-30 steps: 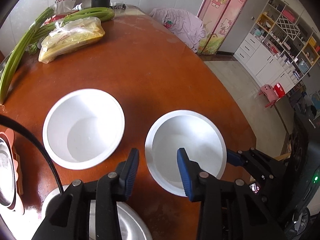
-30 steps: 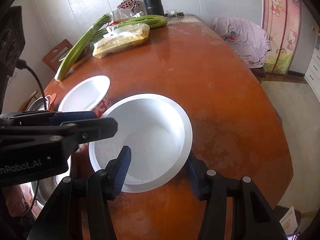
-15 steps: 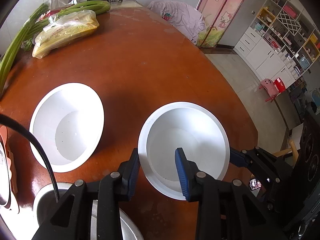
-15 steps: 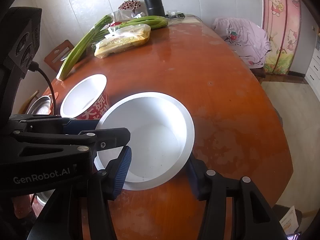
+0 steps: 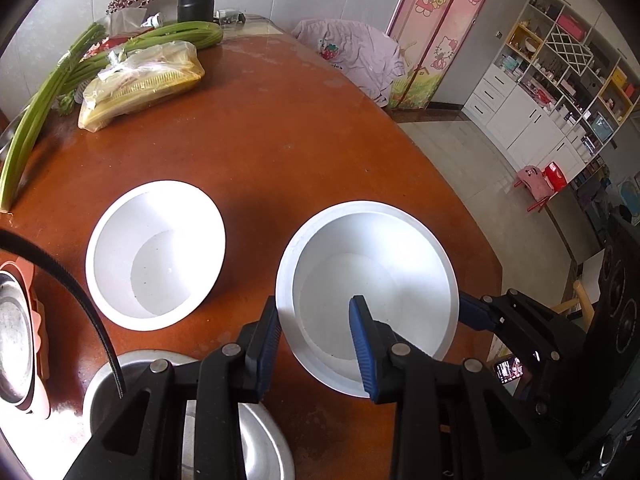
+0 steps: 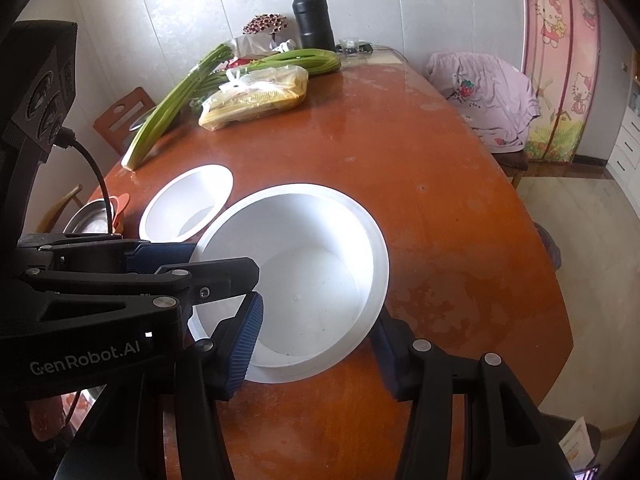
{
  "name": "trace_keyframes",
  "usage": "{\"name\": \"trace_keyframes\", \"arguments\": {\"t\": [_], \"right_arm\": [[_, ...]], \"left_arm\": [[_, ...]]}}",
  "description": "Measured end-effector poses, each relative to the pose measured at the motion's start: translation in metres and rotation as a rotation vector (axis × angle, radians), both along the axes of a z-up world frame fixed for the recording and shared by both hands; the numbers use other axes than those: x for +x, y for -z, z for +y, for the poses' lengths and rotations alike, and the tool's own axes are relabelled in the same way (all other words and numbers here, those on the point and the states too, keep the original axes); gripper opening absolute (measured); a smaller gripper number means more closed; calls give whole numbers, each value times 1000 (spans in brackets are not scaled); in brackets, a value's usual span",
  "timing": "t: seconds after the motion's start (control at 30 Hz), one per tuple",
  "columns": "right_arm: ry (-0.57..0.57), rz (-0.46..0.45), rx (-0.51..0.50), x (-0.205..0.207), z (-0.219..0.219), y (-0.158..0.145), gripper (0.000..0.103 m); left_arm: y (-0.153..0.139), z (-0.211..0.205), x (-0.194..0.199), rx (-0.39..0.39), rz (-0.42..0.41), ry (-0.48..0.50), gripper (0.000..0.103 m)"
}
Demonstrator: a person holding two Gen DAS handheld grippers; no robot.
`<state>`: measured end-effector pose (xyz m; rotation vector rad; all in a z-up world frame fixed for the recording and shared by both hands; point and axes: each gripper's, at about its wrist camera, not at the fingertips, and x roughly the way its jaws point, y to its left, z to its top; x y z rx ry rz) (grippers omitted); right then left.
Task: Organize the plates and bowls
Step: 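Close the left tool on the white bowl's rim and lift it, then carry the white bowl over the steel bowl and lower it inside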
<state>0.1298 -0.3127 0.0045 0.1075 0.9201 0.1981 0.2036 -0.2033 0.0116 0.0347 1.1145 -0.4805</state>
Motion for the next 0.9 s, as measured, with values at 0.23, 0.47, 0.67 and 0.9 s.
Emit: {"name": "trace_keyframes", "arguments": {"t": [0.23,0.47,0.67,0.9], "right_arm": [[-10,-38,0,-14,15,-14,54],[-32,-71,0,-27,36,-27,54],[-69,-92,-1,-36,59,-34,54],[-112,-108,-8,-46,82,-40,54]], "left_arm": [[-16,17,-17,-14,-35,-15,35],[-31,40,-34,-20,-75,-36,35],[-38,65,-49,-22,-98,-69,35],[-43,92,-62,-22,-117,-107,35]]}}
